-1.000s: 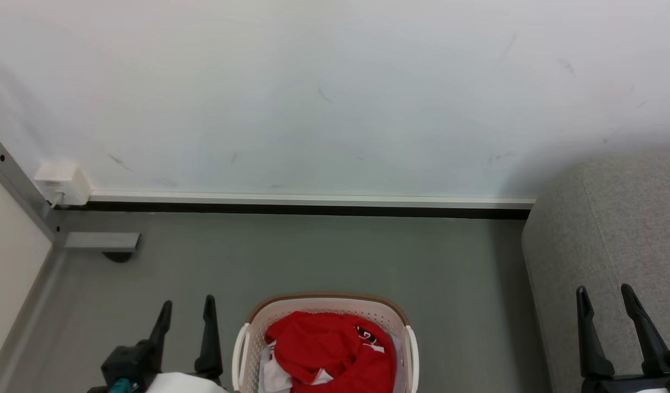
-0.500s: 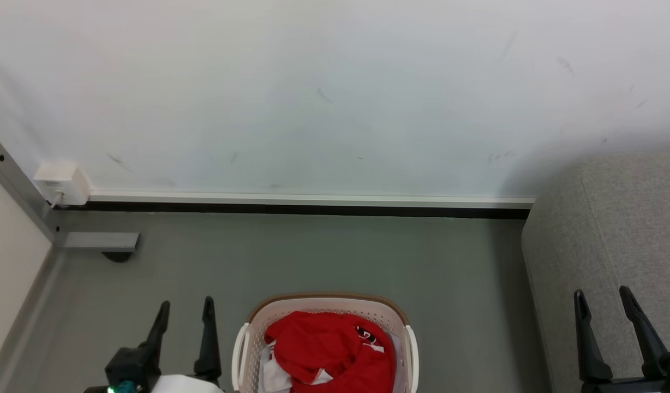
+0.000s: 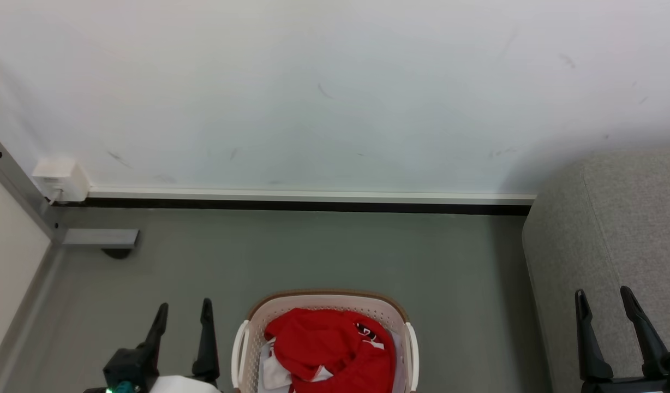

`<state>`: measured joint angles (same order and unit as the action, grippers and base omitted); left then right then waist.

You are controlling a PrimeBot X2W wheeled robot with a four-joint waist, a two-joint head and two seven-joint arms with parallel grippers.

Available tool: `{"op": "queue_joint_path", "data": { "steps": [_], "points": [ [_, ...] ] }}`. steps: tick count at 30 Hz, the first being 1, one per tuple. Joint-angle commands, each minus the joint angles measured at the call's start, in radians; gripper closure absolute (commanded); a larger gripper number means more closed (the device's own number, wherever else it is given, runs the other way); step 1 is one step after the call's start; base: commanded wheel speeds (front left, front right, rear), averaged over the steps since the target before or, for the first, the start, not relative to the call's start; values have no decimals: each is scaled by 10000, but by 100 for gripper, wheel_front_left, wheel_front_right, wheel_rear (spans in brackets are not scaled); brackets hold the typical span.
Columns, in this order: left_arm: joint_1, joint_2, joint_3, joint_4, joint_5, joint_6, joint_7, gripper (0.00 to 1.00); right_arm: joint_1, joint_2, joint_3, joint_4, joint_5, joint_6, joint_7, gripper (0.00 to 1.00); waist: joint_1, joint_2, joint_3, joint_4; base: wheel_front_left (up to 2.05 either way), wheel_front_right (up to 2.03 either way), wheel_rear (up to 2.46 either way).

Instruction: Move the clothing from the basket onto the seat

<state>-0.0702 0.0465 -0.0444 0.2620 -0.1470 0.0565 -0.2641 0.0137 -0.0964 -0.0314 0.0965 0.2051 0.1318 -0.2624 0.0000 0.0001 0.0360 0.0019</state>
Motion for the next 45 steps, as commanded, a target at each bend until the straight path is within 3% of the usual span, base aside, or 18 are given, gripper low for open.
{"op": "queue_joint_path", "data": {
  "steps": [1,10,20,33,45],
  "points": [
    [29,69,15,20,7,-12,-7,0,-31,-20,8,19,53,-21,-38,0,0,-1,27,-23,0,0,0],
    [-448,66,-192,143,169,-162,-7,0,-358,-4,28,-118,135,-21,-38,0,0,-1,720,-276,0,0,0],
    [-2287,68,-884,1483,420,-605,-7,0,-1335,144,25,-374,256,-21,-36,0,0,-1,2495,-884,0,0,0],
    [-5312,208,-1353,5265,799,-580,72,0,-2781,404,342,-655,547,-21,-36,0,0,-1,4736,-2107,0,0,0],
    [-7171,547,-1558,7926,946,-415,1383,0,-3461,459,533,-772,1035,-21,-36,0,0,-1,5873,-2963,0,0,0]
  ]
}}
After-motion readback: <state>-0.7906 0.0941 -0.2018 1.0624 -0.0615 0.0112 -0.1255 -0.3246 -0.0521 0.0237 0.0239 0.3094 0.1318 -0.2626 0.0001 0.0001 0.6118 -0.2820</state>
